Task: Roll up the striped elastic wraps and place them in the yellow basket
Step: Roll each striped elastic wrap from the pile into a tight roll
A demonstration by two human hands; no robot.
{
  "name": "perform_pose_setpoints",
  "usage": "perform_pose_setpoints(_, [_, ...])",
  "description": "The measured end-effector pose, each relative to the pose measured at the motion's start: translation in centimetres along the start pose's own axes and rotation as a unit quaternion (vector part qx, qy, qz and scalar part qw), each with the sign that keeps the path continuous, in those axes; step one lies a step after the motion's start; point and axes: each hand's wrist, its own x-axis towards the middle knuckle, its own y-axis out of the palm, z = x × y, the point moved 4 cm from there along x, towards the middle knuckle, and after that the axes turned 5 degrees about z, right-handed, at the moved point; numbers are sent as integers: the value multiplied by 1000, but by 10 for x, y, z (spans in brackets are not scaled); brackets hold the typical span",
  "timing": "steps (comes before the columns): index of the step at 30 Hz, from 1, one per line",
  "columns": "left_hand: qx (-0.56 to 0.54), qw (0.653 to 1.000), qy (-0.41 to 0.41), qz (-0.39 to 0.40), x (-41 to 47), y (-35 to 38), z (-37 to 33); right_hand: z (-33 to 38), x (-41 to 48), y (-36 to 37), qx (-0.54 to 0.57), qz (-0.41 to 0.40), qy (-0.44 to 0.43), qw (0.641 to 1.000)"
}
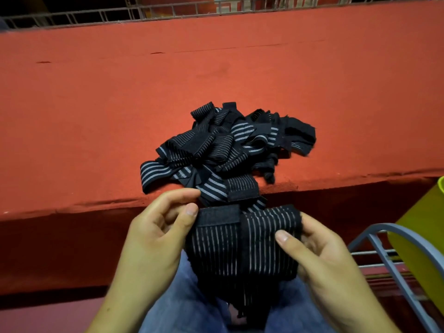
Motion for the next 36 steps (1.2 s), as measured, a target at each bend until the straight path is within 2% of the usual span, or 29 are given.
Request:
perform_pose_setpoints(6, [8, 999, 6, -45, 4, 0, -2, -8, -6, 9, 87, 129, 6, 988])
perform_pose_setpoints(10, [21, 997, 18, -69, 8, 2, -6, -4, -11, 17, 216, 204, 27, 954])
perform_pose_setpoints(12, [35, 994, 26, -97, 12, -1, -5, -3, -16, 20, 231, 253, 27, 939])
perform_pose_setpoints(14, [32, 991, 33, -124, 15, -2, -4, -6, -16, 21, 183, 265, 35, 946])
perform_pose_setpoints(15, [18, 992, 36, -123, 15, 0, -5, -7, -15, 24, 116, 255, 30, 960])
perform_pose_setpoints(16, [3, 993, 39, -110, 13, 7, -7, -10, -12, 28, 24, 240, 19, 970])
perform_pose_setpoints(18, [-23, 997, 41, -68, 7, 26, -16, -17, -8, 40, -137, 219, -6, 966])
perform_pose_setpoints(20, [-53, 997, 42, -36, 4, 39, -23, -22, -3, 47, -189, 184, 3, 964])
perform_pose_setpoints(22, [-76, 997, 27, 12, 7, 43, -22, -20, -1, 43, -111, 141, 13, 984])
perform_pose_setpoints(24, [-107, 989, -26, 100, 9, 41, -6, -13, 3, 30, 51, 133, 8, 990])
perform_pose_setpoints(26, [-71, 978, -73, 184, 4, 41, 14, -1, 9, 17, 214, 144, -4, 966])
perform_pose_setpoints(28, [-8, 964, -91, 249, -5, 40, 32, 11, 13, 11, 333, 175, -7, 927])
perform_pose_setpoints(30, [38, 946, -97, 307, -13, 39, 47, 18, 14, 1, 392, 112, 24, 913])
perform_pose_setpoints(31, [66, 938, -95, 326, -17, 37, 53, 16, 14, -5, 420, 106, 31, 901])
perform_pose_setpoints(34, [123, 925, -118, 341, -20, 24, 69, 17, 20, -14, 446, 114, 34, 887])
perform_pose_setpoints(36, [125, 922, -150, 334, -21, 10, 80, 20, 24, -27, 435, 87, 29, 896])
